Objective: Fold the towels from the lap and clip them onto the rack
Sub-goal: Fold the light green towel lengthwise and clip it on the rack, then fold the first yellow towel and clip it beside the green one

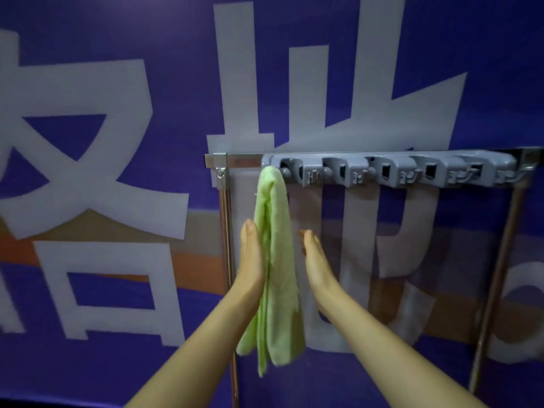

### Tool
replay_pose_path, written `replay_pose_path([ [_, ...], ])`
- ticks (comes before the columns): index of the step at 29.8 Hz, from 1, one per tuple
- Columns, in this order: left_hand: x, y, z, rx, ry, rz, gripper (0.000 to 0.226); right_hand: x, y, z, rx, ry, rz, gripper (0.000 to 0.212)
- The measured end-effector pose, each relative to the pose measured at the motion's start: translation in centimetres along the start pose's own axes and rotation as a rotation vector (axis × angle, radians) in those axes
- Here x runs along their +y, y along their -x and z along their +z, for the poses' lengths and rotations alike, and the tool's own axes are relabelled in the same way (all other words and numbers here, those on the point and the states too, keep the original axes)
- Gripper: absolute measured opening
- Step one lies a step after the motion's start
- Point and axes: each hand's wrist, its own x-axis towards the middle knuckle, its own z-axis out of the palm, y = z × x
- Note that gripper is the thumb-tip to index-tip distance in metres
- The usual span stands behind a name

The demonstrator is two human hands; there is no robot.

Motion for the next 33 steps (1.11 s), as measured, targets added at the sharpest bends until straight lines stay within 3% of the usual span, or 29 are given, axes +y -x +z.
replay_pose_path([
  [5,-3.5,6.9,-1.5,0.031,-0.159,-0.078,0.049,4.0,7.6,-2.9,-0.087,0.039,0.068,0.026],
  [9,-9.7,14.3,-1.9,-0.114,-0.208,-0.289,0.032,10.5,14.4,-5.1,-0.117,0.059,0.196,0.022],
  [14,-17.9,20.6,-2.4,-0.306,-0.343,-0.558,0.033,17.8,20.5,-7.3,-0.166,0.069,0.41,0.023],
  [19,-26.6,26.3,-3.4,-0.405,-0.408,-0.817,0.032,26.1,25.1,-11.6,-0.08,0.109,0.685,0.018],
  [23,-31.5,28.9,-4.5,-0.491,-0.54,-1.04,0.055,31.7,27.6,-14.0,0.006,0.132,0.849,0.016],
  [26,-35.5,29.6,-4.4,-0.385,-0.553,-1.144,0.067,36.5,29.9,-15.5,0.071,0.163,1.022,0.014],
  [29,-39.3,30.0,-5.2,-0.206,-0.556,-1.12,0.061,39.7,31.3,-16.3,0.078,0.184,1.14,0.031],
  [33,-45.3,32.3,-6.0,-0.249,-0.681,-1.224,0.057,43.7,31.5,-17.0,0.069,0.186,1.24,0.039],
])
